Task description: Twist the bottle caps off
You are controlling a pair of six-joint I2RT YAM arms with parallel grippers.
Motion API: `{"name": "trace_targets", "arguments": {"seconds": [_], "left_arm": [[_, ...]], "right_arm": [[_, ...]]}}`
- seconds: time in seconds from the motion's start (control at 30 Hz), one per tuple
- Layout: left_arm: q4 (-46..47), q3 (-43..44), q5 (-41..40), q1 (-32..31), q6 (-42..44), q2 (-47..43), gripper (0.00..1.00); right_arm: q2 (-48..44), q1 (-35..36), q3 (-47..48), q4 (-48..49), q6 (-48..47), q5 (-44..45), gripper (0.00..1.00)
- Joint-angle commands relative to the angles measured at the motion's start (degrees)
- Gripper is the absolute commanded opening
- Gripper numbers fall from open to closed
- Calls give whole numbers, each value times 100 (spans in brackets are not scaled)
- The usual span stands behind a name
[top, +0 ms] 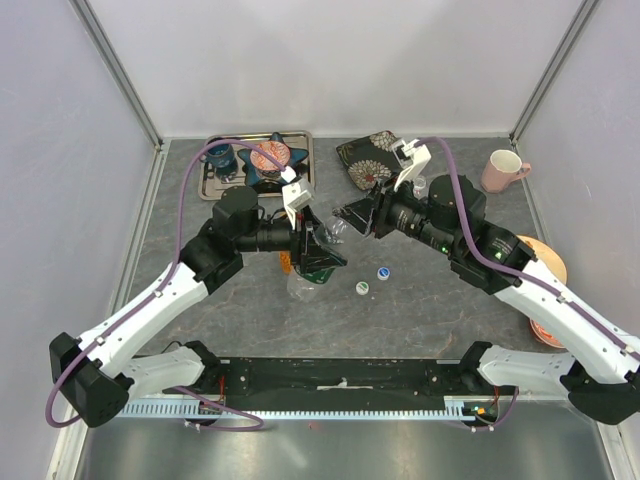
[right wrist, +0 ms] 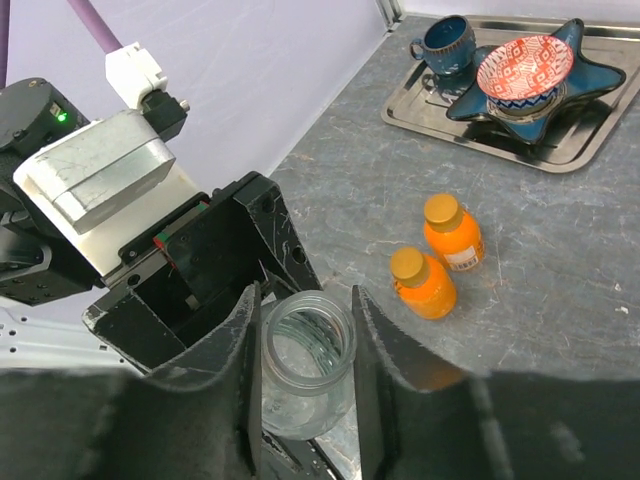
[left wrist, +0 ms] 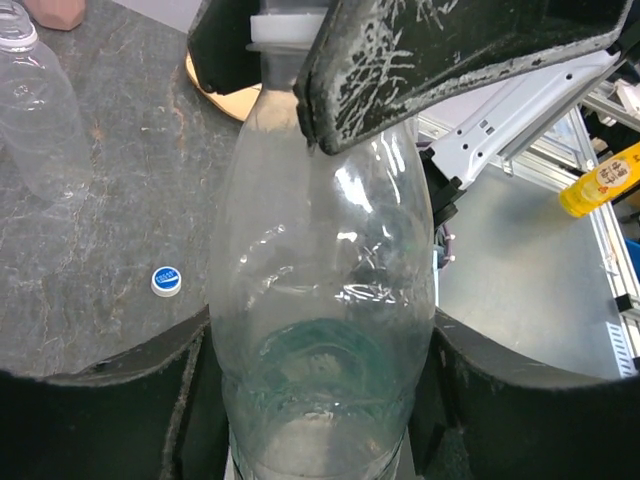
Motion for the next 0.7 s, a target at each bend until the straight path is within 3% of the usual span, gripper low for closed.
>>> {"name": "trace_targets", "arguments": {"seconds": [0.0, 0.07, 0.1, 0.27, 0.37, 0.5, 0.53, 0.67], "left_arm": [[-45, 291, 152, -40, 260, -36, 68], [-141, 334, -76, -40, 251, -62, 82], [-185, 343, -155, -40, 251, -80, 99], [-387, 405, -1016, -31, 128, -212, 99], [-660, 423, -1657, -31, 172, -396, 99], [-1143, 353, -2851, -31, 286, -835, 99], [-1222, 248, -3324, -31, 286, -1123, 99], [-1188, -78, -4110, -31, 339, -1898, 99]], "right_arm": [[-67, 31, -119, 192, -26, -277, 7], [-137, 31, -136, 166, -25, -190, 0], [-172, 31, -128, 166, -43, -154, 0], [-330, 31, 56, -27, -157, 206, 0], [-392, 31, 232, -264, -315, 881, 0], [-453, 31, 487, -695, -570, 2260, 0], [-506, 31, 540, -774, -666, 3081, 0], [-568, 22, 558, -889, -1018, 4738, 0]]}}
